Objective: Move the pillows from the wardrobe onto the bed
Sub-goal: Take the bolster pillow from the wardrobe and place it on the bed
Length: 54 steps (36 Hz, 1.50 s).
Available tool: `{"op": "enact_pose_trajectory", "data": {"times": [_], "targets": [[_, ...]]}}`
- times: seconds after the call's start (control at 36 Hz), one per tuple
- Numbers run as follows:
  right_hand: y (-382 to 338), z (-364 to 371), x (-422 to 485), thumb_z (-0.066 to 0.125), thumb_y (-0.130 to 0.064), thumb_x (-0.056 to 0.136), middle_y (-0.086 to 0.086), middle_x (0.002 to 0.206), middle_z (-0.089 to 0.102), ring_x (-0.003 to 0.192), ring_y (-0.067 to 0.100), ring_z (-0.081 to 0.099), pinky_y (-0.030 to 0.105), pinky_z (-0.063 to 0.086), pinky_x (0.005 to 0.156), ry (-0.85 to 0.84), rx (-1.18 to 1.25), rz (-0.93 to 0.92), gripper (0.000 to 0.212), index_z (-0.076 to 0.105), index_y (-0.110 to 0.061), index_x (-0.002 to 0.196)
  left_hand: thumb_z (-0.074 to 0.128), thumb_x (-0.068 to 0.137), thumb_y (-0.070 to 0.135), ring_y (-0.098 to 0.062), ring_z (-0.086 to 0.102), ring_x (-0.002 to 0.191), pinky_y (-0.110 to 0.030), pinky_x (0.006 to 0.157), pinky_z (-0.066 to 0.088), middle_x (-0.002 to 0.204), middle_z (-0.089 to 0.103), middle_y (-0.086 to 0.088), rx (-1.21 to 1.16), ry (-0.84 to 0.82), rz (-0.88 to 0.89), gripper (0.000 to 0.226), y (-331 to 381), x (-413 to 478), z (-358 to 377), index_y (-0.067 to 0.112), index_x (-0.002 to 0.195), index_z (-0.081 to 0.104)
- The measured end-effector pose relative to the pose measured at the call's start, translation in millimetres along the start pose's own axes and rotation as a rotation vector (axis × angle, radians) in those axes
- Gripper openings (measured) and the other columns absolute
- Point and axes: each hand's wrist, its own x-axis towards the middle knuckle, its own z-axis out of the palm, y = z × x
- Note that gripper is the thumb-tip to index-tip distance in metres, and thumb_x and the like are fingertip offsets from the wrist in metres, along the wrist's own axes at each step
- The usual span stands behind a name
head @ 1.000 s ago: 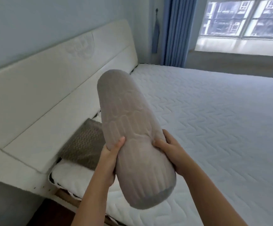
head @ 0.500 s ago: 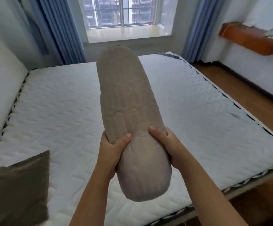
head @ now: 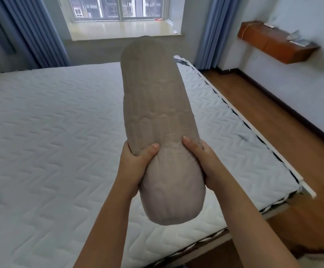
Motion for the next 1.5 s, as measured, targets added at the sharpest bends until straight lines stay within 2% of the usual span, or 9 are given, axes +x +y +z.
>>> {"op": "enact_pose_trajectory", "data": {"times": [0.17,0.28,0.56,0.72,0.97,1.19,1.31,1.39,1.5], "targets": [[-10,-56,1,0.072,-0.049,0.066,0.002,0.106,0.072,0.095,0.016,0.07,0.024,0.056,0.072,0.031,0.011,0.019,0.063,0.059,-0.015,0.117,0.072,0.057,0.037,-0.013,0.065,0.096,-0.023,0.073,0.051,0.113,0.066,0.0,0.0,-0.019,-0.021,0.073,-4,0,58,0.017,0.124,0.051],[-6,-78,-4,0.073,-0.053,0.062,0.0,0.109,0.071,0.096,0.014,0.069,0.023,0.055,0.073,0.062,0.025,0.032,0.069,0.058,-0.016,0.118,0.069,0.059,0.037,-0.015,0.064,0.097,-0.028,0.075,0.052,0.113,0.065,-0.001,0.008,-0.049,-0.059,0.07,-8,1,83,0.017,0.124,0.051],[8,-113,-21,0.069,-0.058,0.063,0.001,0.114,0.069,0.102,0.017,0.067,0.036,0.053,0.088,0.21,0.069,0.072,0.071,0.057,-0.018,0.121,0.063,0.061,0.039,-0.019,0.066,0.094,-0.032,0.075,0.053,0.108,0.067,-0.004,0.068,-0.222,-0.149,0.058,-9,5,116,0.018,0.115,0.054],[8,-134,-23,0.067,-0.056,0.067,0.002,0.113,0.069,0.101,0.017,0.068,0.034,0.053,0.085,0.251,0.084,0.052,0.067,0.058,-0.017,0.121,0.062,0.059,0.042,-0.023,0.066,0.099,-0.041,0.084,0.054,0.112,0.067,-0.006,0.081,-0.274,-0.155,0.067,-17,12,139,0.017,0.12,0.054],[2,-206,6,0.067,-0.069,0.055,0.002,0.113,0.068,0.098,0.016,0.068,0.03,0.054,0.077,0.307,0.098,0.053,0.083,0.056,-0.017,0.12,0.059,0.064,0.042,-0.02,0.065,0.098,-0.035,0.076,0.054,0.112,0.067,-0.003,0.091,-0.271,-0.177,0.062,-28,34,214,0.021,0.122,0.053],[-36,-307,75,0.071,-0.073,0.047,0.0,0.117,0.067,0.103,0.018,0.066,0.037,0.053,0.087,0.177,0.049,0.041,0.093,0.055,-0.021,0.122,0.063,0.056,0.044,-0.011,0.067,0.088,-0.025,0.065,0.051,0.103,0.067,0.003,0.004,-0.141,-0.126,0.051,-22,71,319,0.03,0.105,0.055],[-63,-358,105,0.072,-0.066,0.054,0.007,0.119,0.066,0.106,0.026,0.065,0.049,0.049,0.096,0.095,0.007,0.033,0.087,0.055,-0.016,0.123,0.063,0.057,0.042,-0.013,0.067,0.091,-0.026,0.069,0.052,0.108,0.068,0.0,-0.06,-0.085,-0.093,0.062,-17,83,370,0.023,0.116,0.054],[-77,-384,122,0.074,-0.067,0.054,0.009,0.12,0.065,0.107,0.028,0.064,0.05,0.048,0.097,0.059,-0.005,0.016,0.089,0.055,-0.015,0.124,0.064,0.052,0.051,-0.014,0.067,0.096,-0.03,0.075,0.054,0.111,0.067,0.002,-0.081,-0.081,-0.088,0.075,-12,90,398,0.025,0.121,0.052],[-82,-402,132,0.075,-0.067,0.053,0.008,0.118,0.067,0.106,0.027,0.065,0.05,0.049,0.095,0.041,0.001,0.012,0.087,0.056,-0.016,0.121,0.065,0.064,0.056,-0.013,0.067,0.1,-0.029,0.077,0.056,0.117,0.067,0.001,-0.091,-0.105,-0.071,0.072,-4,98,419,0.023,0.127,0.051]]}}
